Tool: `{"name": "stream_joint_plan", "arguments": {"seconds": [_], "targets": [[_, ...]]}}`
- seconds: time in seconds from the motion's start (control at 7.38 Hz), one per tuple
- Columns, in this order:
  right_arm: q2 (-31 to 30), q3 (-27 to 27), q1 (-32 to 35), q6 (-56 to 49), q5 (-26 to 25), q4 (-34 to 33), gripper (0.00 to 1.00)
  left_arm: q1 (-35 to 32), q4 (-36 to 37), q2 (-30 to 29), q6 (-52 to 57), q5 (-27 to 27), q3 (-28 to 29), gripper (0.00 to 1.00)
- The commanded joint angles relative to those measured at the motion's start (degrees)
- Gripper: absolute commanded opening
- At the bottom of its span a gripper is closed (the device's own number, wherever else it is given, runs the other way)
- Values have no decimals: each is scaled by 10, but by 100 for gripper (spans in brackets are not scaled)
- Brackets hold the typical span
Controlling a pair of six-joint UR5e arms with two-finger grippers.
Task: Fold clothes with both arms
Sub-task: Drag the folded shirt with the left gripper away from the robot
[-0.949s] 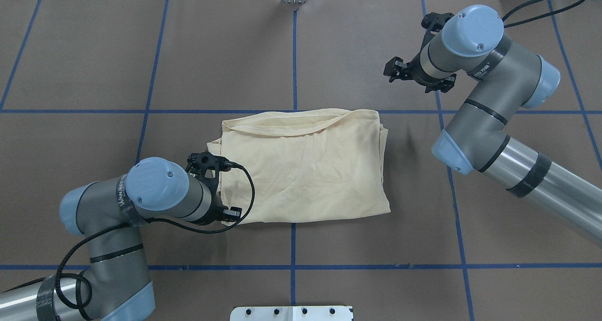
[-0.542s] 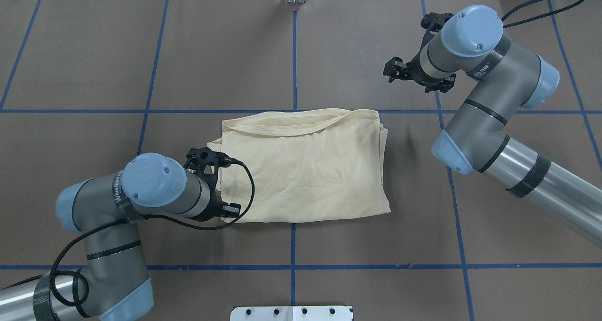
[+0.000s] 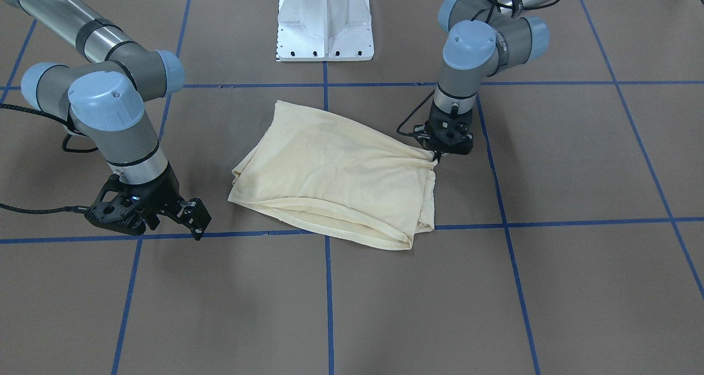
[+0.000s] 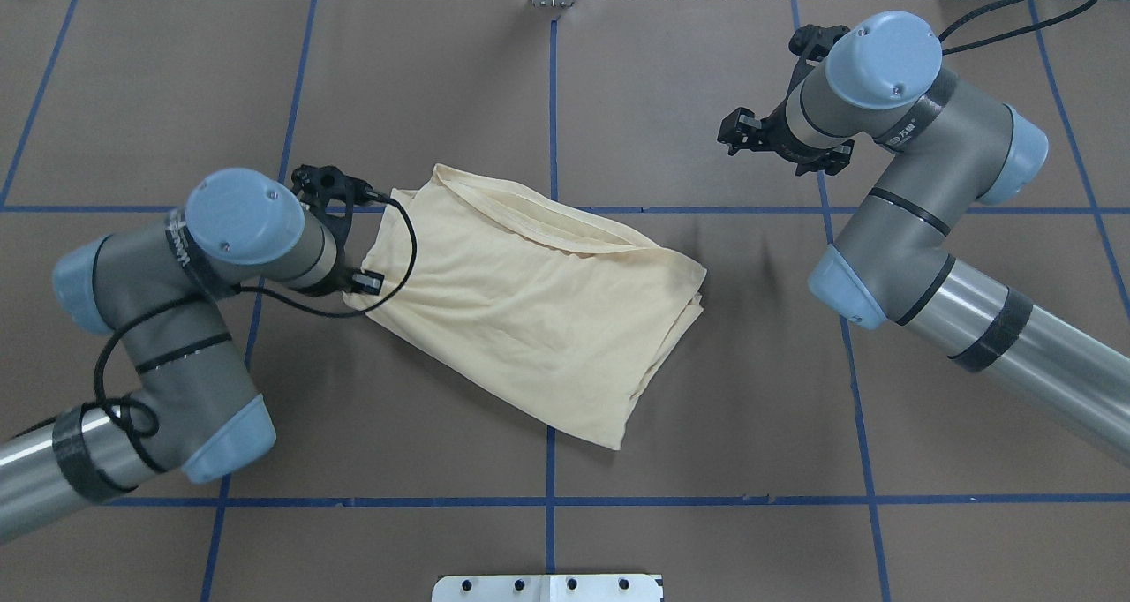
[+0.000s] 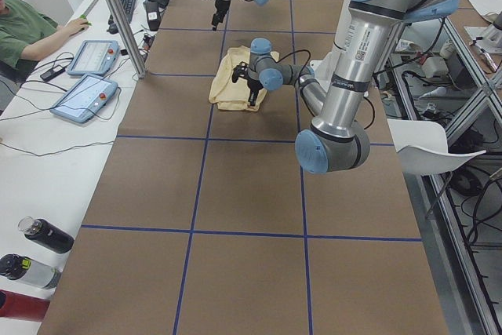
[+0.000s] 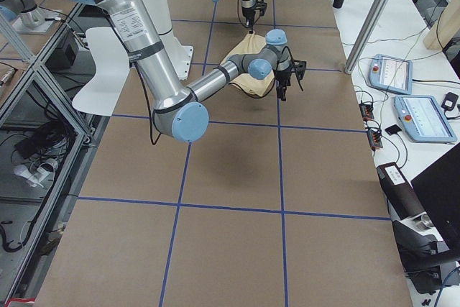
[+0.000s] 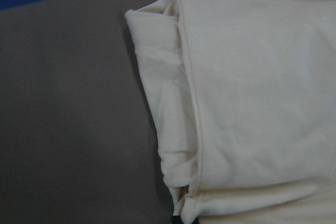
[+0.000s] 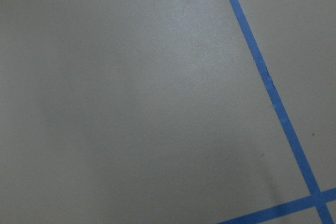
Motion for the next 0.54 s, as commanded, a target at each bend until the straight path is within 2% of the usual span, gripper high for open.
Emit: {"name": "stream_joint_plan", "arguments": {"seconds": [0.0, 0.27, 0.41], "targets": [[1, 0, -1, 2, -1, 0, 100, -83, -17, -112, 72, 20, 150, 0], [5, 0, -1, 2, -1, 0, 100, -100, -124, -247, 71, 21, 352, 0], [6, 1, -1, 2, -1, 0, 100, -104, -143, -297, 66, 19, 404, 0]]}}
